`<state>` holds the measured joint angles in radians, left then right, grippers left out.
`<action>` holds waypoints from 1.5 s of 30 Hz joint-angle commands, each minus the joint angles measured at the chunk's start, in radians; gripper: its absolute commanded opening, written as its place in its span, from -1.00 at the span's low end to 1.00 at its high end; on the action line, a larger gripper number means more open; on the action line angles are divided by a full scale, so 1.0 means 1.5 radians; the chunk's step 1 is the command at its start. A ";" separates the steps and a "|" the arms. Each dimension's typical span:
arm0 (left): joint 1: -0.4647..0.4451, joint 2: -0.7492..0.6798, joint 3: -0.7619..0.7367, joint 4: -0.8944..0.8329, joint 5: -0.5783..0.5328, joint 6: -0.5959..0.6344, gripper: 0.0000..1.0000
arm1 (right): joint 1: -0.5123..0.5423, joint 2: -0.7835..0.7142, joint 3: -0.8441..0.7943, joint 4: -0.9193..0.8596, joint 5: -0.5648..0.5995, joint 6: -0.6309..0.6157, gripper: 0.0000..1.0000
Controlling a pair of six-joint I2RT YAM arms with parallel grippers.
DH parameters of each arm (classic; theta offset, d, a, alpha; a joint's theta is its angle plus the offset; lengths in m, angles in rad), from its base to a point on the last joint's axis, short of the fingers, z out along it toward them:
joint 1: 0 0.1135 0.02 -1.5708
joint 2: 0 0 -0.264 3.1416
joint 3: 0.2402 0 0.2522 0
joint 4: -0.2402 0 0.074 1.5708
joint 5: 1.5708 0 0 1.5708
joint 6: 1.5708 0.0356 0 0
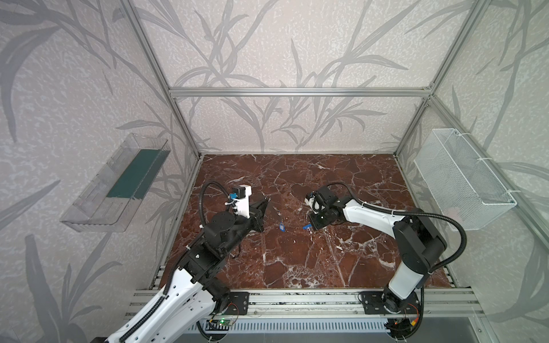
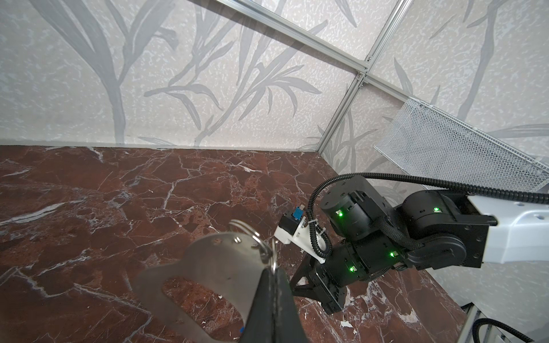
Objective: Put the keys on the keyring
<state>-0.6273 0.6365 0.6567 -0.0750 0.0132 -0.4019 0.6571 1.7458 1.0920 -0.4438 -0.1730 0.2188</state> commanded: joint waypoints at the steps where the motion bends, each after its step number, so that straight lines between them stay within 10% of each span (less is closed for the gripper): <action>1: 0.001 -0.005 0.002 0.020 0.001 0.001 -1.00 | -0.003 -0.036 -0.018 0.006 -0.010 0.011 -1.00; 29: 0.000 -0.002 0.001 0.021 0.001 0.001 -1.00 | 0.045 -0.112 -0.156 -0.008 -0.070 0.031 -1.00; 45: 0.000 -0.007 0.001 0.017 0.001 0.001 -1.00 | 0.004 -0.108 -0.031 -0.080 -0.038 -0.004 -1.00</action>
<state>-0.6273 0.6373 0.6567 -0.0750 0.0132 -0.4019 0.6662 1.5742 1.0222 -0.5209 -0.2379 0.2348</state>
